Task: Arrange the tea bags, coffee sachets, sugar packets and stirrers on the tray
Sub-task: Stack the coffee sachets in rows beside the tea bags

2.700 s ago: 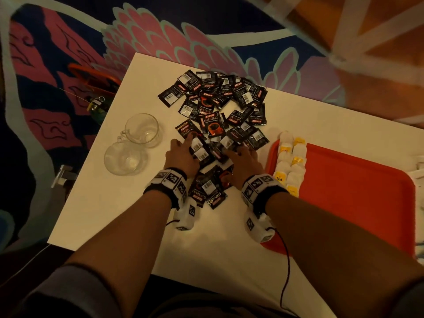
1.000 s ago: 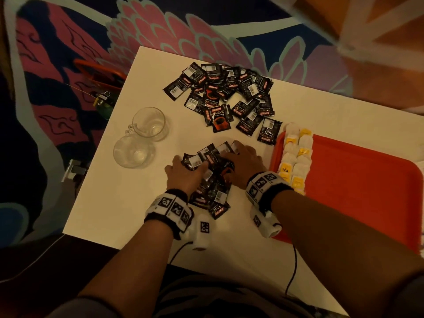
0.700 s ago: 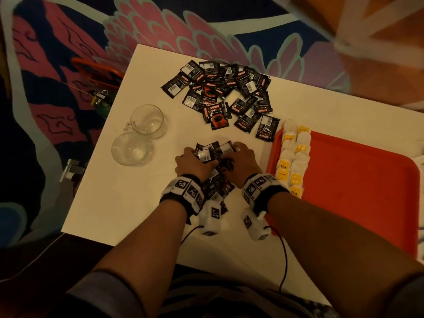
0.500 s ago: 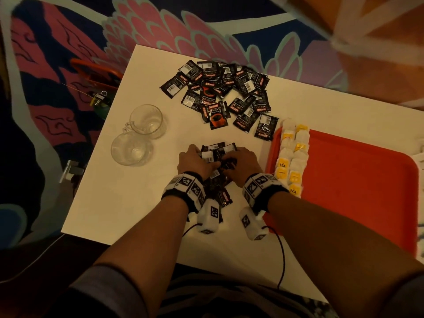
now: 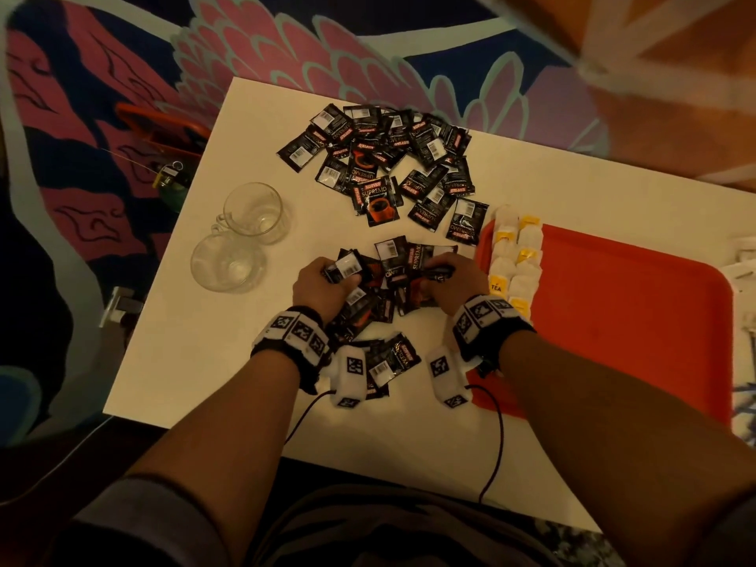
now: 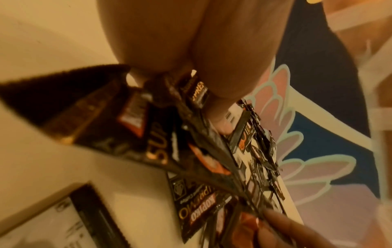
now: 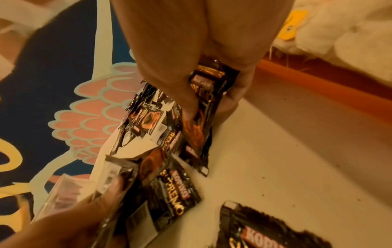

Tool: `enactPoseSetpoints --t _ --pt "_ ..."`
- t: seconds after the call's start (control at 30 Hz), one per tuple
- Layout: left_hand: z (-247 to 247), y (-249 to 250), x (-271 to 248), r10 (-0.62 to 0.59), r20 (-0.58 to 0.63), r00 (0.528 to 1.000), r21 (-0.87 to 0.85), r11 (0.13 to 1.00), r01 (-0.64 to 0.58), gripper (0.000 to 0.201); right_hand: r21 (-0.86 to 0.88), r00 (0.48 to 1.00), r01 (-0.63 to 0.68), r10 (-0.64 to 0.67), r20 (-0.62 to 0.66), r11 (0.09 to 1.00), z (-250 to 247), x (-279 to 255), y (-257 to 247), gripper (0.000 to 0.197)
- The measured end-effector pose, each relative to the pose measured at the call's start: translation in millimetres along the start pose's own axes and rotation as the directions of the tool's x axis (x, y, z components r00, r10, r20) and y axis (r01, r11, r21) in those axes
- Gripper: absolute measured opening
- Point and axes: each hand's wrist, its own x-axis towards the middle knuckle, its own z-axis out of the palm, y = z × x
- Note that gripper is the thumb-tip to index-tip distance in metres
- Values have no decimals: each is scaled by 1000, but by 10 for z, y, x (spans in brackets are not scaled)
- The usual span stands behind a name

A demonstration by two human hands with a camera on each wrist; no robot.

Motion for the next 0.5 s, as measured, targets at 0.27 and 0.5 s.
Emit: enactPoseSetpoints --t 0.27,0.5 --pt "-173 74 -103 -57 184 981 -279 954 108 11 -53 1000 8 -7 23 999 78 7 5 20" --pt "180 165 -166 -104 87 991 -177 977 118 25 86 988 -47 34 149 995 238 -68 -158 35"
